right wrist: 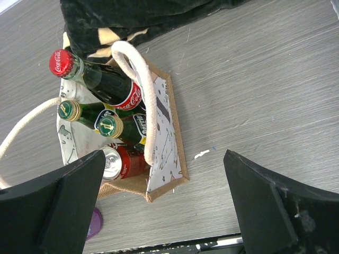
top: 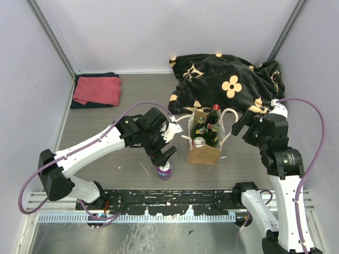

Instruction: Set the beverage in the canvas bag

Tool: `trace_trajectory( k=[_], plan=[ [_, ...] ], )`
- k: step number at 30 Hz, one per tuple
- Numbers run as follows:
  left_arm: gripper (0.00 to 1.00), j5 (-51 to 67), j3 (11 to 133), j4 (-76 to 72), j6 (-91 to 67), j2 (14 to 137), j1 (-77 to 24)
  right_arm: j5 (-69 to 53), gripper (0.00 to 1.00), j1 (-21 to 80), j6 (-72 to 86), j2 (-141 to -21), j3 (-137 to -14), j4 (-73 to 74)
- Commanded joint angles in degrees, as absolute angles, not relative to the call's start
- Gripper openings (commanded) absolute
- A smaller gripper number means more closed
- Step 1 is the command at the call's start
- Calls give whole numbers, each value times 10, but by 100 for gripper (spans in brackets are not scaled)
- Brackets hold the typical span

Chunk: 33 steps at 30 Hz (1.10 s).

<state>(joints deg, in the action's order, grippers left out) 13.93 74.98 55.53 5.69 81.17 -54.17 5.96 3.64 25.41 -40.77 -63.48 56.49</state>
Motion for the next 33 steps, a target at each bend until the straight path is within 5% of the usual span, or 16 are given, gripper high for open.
trace_trajectory(
  k=[1,23,30,32,33],
  plan=[
    [98,148,720,497,42,828,-551,67,100,38,250,-413,-667,558],
    [100,128,675,450,42,895,-594,80,100,37,244,-403,-655,564],
    [66,123,664,456,47,891,-597,80,100,38,244,-403,-651,564],
    [49,125,664,460,47,889,-597,79,100,38,246,-402,-650,564],
    [29,125,666,463,48,888,-597,78,100,38,247,-401,-650,564]
  ],
)
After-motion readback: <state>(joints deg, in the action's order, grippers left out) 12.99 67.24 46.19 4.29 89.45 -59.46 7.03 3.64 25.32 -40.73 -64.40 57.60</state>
